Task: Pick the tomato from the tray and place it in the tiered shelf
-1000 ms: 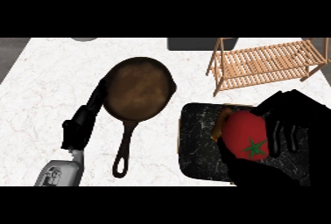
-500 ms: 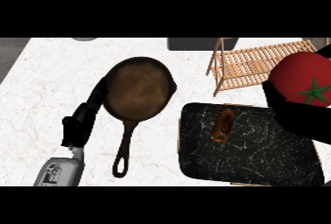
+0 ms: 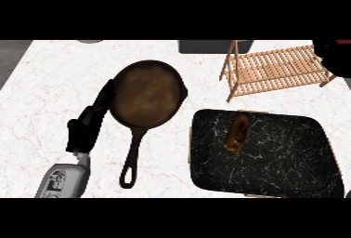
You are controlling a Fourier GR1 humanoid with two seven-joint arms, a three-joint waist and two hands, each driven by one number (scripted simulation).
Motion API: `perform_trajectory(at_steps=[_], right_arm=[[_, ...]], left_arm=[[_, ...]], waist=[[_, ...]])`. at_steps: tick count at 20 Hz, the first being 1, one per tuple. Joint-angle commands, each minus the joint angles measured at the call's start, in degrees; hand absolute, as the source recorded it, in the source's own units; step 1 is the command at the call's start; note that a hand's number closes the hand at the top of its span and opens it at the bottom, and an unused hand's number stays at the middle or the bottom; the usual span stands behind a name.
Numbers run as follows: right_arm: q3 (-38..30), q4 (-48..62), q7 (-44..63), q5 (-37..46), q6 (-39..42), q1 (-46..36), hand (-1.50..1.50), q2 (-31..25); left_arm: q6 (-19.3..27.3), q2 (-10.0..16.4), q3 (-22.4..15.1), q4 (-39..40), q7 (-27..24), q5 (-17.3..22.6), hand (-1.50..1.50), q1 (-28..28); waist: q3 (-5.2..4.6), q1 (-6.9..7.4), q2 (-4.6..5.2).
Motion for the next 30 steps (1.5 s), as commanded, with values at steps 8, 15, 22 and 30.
perform_trajectory(at_steps=[8,15,22,30], right_arm=[[-0.11,17.08,-14.81,3.49,-11.03,-1.73,1.50,-5.82],[2.61,25.32,-24.55,8.28,-18.97,-0.67,1.50,-8.21],[-6.19,31.28,-27.51,-1.47,-30.70,-2.73,1.50,-1.41],[-9.75,47.88,-38.60,-7.81,-34.15,-8.12,1.50,-5.73]], left_arm=[[-0.39,-0.68,-0.03,0.66,-0.31,-0.72,0.00,0.05],[-0.96,-0.06,0.61,-1.65,-0.25,-0.36,0.00,1.86],[-1.38,0.15,1.05,-2.65,-0.04,-0.02,0.00,1.39],[2.04,-4.04,-2.28,-1.25,-0.51,-3.60,0.00,1.83]], waist=[[0.00,0.28,0.20],[0.01,0.55,0.23],[0.16,0.72,0.33],[0.02,0.40,0.16]])
